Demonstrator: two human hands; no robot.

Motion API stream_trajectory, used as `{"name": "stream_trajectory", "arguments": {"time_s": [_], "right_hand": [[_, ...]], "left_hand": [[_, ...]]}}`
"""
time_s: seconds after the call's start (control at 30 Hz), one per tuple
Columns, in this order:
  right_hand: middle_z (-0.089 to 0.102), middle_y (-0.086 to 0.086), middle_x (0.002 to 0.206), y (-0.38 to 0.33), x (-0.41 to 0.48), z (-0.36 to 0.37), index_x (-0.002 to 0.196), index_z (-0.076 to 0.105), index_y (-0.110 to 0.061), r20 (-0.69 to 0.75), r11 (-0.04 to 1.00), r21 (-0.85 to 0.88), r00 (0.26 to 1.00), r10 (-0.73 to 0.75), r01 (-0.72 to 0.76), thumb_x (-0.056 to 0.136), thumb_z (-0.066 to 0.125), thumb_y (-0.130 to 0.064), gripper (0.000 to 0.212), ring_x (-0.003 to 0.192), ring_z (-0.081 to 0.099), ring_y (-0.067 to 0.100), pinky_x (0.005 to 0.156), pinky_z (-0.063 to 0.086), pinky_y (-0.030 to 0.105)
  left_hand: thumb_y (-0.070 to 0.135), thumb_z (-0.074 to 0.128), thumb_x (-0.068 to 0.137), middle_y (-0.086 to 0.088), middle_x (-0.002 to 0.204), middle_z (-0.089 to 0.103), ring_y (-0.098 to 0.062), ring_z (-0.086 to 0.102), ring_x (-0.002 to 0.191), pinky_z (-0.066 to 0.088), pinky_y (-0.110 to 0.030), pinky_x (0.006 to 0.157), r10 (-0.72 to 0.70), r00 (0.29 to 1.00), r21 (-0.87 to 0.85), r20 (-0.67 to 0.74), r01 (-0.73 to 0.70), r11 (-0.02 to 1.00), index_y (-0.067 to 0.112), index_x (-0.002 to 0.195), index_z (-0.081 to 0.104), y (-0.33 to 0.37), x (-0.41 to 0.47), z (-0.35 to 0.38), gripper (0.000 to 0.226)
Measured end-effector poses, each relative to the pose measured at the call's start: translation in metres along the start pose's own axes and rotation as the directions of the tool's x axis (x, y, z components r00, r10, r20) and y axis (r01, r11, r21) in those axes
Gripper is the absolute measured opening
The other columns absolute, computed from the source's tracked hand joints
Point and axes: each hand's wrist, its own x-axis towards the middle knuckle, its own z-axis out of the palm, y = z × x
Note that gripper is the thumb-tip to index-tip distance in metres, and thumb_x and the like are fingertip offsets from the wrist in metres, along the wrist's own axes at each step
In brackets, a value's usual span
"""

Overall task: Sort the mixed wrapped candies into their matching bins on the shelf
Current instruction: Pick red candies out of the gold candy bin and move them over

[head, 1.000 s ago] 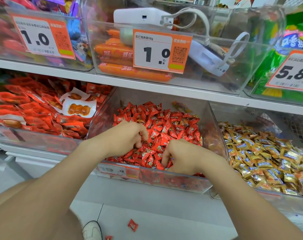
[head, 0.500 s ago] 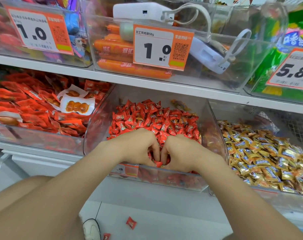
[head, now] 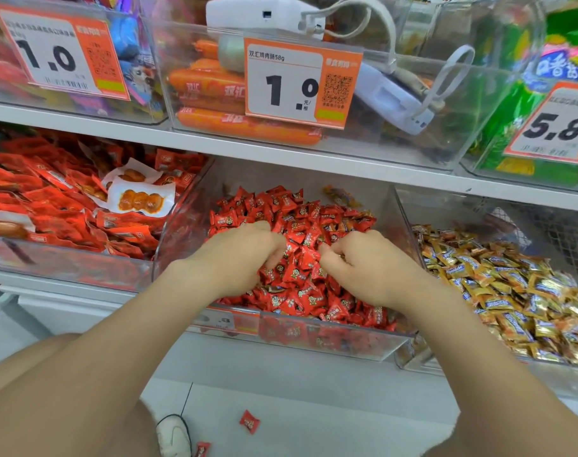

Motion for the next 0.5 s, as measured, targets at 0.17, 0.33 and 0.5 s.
{"name": "stream_trajectory", "arguments": {"time_s": [0.17, 0.33, 0.5], "right_hand": [[0.072, 0.000, 0.068, 0.010, 0.000, 0.002, 0.079, 0.071, -0.012, -0.001, 0.999, 0.040, 1.000, -0.019, 0.019, 0.104, 0.057, -0.050, 0.048, 0.070, 0.064, 0.008, 0.073, 0.046, 0.023], [0.070, 0.001, 0.071, -0.001, -0.003, -0.006, 0.086, 0.077, -0.015, 0.044, 0.988, 0.154, 0.998, -0.040, 0.033, 0.099, 0.057, -0.021, 0.025, 0.061, 0.055, 0.005, 0.071, 0.031, 0.008], [0.070, -0.007, 0.065, 0.001, 0.000, 0.004, 0.075, 0.079, -0.012, 0.266, 0.984, 0.175, 0.962, -0.063, 0.016, 0.090, 0.069, -0.022, 0.020, 0.059, 0.062, 0.009, 0.063, 0.056, 0.028]], "left_hand": [[0.029, 0.092, 0.076, 0.017, 0.091, 0.060, -0.002, 0.054, 0.088, 0.047, -0.026, 0.078, 0.185, 0.971, -0.193, 0.153, -0.154, 0.969, 0.034, 0.090, 0.083, 0.010, 0.007, 0.007, 0.018], [0.039, 0.088, 0.080, 0.021, 0.083, 0.070, -0.004, 0.063, 0.082, 0.054, -0.031, 0.076, 0.200, 0.933, -0.200, 0.299, -0.143, 0.969, 0.033, 0.099, 0.084, 0.011, 0.020, 0.017, 0.020], [0.019, 0.075, 0.083, 0.019, 0.074, 0.071, -0.005, 0.065, 0.073, 0.059, -0.034, 0.072, 0.125, 0.927, -0.093, 0.354, -0.098, 0.991, 0.027, 0.087, 0.084, 0.018, 0.023, 0.017, 0.013]]}}
